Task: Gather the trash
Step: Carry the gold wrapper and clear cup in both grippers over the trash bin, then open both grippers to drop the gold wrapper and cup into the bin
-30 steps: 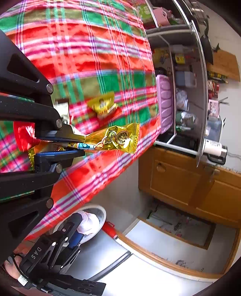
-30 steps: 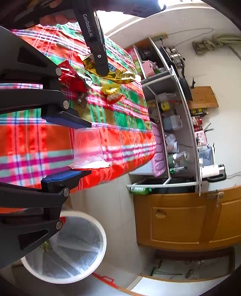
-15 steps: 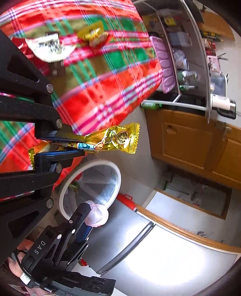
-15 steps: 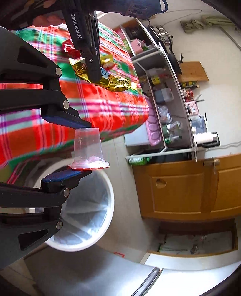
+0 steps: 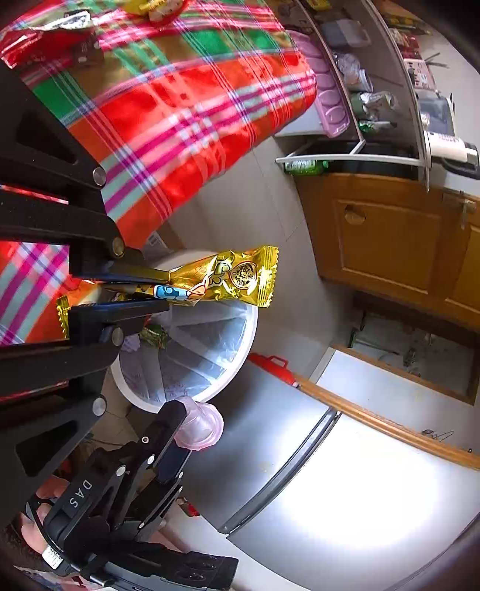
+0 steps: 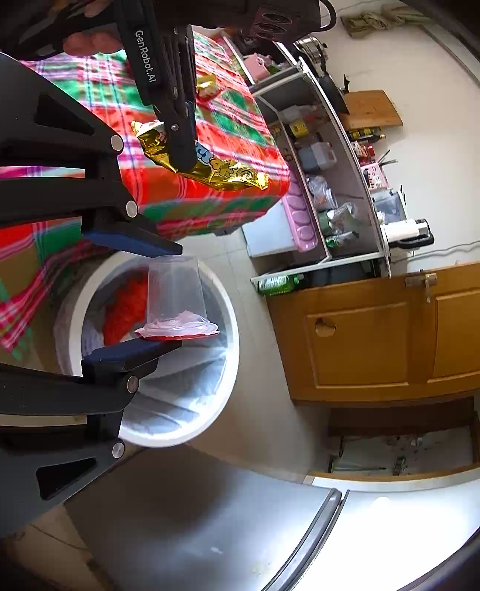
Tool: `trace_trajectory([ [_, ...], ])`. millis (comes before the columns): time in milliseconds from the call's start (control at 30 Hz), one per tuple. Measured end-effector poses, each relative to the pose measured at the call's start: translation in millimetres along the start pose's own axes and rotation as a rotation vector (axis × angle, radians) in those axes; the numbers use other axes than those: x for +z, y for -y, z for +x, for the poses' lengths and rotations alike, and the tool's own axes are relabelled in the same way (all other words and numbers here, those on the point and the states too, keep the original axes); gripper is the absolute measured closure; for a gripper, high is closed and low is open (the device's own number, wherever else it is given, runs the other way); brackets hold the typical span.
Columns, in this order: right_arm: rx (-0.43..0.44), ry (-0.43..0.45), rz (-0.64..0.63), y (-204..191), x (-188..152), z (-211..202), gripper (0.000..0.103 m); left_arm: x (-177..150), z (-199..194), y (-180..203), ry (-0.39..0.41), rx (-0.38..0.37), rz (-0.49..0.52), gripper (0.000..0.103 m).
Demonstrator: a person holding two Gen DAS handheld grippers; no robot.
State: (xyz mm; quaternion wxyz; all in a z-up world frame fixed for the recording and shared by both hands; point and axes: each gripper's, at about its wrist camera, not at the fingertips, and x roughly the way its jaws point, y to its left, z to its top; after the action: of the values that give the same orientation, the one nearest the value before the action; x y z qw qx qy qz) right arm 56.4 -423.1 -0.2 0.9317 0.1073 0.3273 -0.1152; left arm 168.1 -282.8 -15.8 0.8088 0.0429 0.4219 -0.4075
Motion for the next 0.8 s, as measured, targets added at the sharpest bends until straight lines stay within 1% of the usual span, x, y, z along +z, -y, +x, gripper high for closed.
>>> trace_trajectory([
  [67,-0.012,-0.005,0.011,7,1,3,0.06,3,9,7,-0.012,-0.016,0.008,0.095],
  [233,-0.037,-0.027,0.034,31,-1,13,0.06,12,40,20,-0.055,-0.027,0.035,0.095],
  [367,-0.055,-0.063,0.039,44,-3,29,0.06,17,64,27,-0.096,-0.041,0.046,0.095],
  [700,-0.081,-0.175,0.019,67,-12,73,0.06,18,110,38,-0.172,-0.023,0.058,0.094],
  [733,-0.083,-0.183,0.015,67,-12,77,0.06,18,114,38,-0.182,-0.023,0.054,0.092],
  [767,-0.085,-0.192,0.01,68,-12,80,0.06,18,118,37,-0.192,-0.024,0.048,0.086],
  [800,-0.088,-0.199,0.006,68,-13,82,0.06,19,121,35,-0.202,-0.024,0.039,0.084],
])
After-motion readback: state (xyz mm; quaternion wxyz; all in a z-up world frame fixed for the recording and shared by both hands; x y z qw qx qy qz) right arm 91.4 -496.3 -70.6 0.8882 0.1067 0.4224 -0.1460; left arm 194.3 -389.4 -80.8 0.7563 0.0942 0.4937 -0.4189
